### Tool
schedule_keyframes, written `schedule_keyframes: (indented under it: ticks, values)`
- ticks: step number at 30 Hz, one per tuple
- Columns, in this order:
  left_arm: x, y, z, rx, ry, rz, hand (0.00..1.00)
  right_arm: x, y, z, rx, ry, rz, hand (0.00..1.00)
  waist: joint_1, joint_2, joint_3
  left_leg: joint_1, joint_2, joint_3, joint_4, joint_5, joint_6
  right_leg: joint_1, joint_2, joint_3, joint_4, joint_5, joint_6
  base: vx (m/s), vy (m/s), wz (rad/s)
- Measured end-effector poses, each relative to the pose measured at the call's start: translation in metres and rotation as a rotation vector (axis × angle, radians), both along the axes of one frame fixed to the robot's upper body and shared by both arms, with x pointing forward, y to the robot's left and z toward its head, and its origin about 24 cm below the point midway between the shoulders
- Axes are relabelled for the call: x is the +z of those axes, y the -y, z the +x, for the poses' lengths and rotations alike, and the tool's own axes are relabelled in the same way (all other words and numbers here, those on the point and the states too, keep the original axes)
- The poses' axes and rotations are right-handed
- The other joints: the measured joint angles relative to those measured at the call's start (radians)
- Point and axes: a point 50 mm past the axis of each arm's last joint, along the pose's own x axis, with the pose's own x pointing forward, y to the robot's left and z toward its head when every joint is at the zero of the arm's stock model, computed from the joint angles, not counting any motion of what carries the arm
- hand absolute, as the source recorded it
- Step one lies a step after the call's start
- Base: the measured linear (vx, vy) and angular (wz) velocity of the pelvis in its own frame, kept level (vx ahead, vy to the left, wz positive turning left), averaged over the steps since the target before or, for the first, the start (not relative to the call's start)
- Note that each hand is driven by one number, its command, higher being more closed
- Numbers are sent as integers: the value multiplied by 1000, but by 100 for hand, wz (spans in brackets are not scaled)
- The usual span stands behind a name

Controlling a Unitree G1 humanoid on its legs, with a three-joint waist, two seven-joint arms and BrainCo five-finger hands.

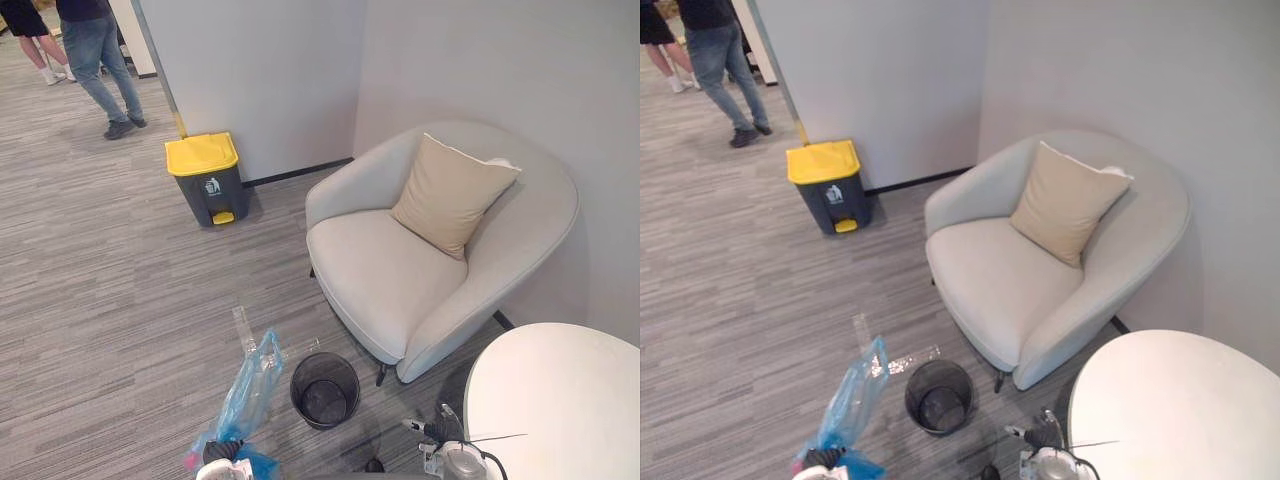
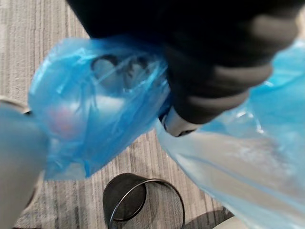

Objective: Gather rubbish on tea table into small bin, then transfer packed bag to large trash can.

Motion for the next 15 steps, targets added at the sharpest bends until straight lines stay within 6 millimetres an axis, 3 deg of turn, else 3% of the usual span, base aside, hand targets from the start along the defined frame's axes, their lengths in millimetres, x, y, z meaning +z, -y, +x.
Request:
schedule_keyframes:
  ticks: [6,8,9,10,12,13,14,15]
  values:
    - [6,3,24,-33,58,1,100,-1,-19,9,4,2,36,0,6,-25,44,-90,18,25,152,-64,24,-78,-14,14,106,-23,14,-73,21,-10]
    - [7,5,27,-34,68,-3,100,-1,-26,11,2,5,48,0,6,-22,51,-113,43,26,179,-73,31,-123,-18,-37,220,-73,0,-80,-35,2]
    - [7,2,28,-35,70,4,100,-1,-28,11,-1,4,52,0,5,-32,50,-121,55,17,199,-72,30,-165,-41,-92,437,-160,-19,5,-60,30]
    - [8,1,30,-38,76,8,100,-1,-28,10,-4,1,50,0,3,-45,50,-128,57,2,218,-72,30,-165,-65,-95,566,-217,4,4,-126,41]
    - [8,-1,28,-37,76,15,100,-1,-28,11,-4,5,48,0,5,-73,46,-147,52,-22,255,-71,28,-144,-96,-65,680,-287,43,-14,-243,58]
    - [9,-2,30,-37,82,19,100,-1,-28,11,-6,4,46,0,7,-85,40,-166,51,-36,283,-66,20,-142,-89,-42,673,-309,65,-11,-258,60]
    - [9,-2,31,-36,82,18,100,-1,-27,12,-7,3,42,0,7,-81,39,-173,53,-49,285,-60,12,-142,-72,-40,657,-310,67,-43,-194,34]
    - [10,3,32,-33,91,5,100,-2,-23,13,-5,-7,26,0,24,-54,28,-191,70,-61,261,-35,3,-122,-38,-28,582,-312,63,-90,-165,10]
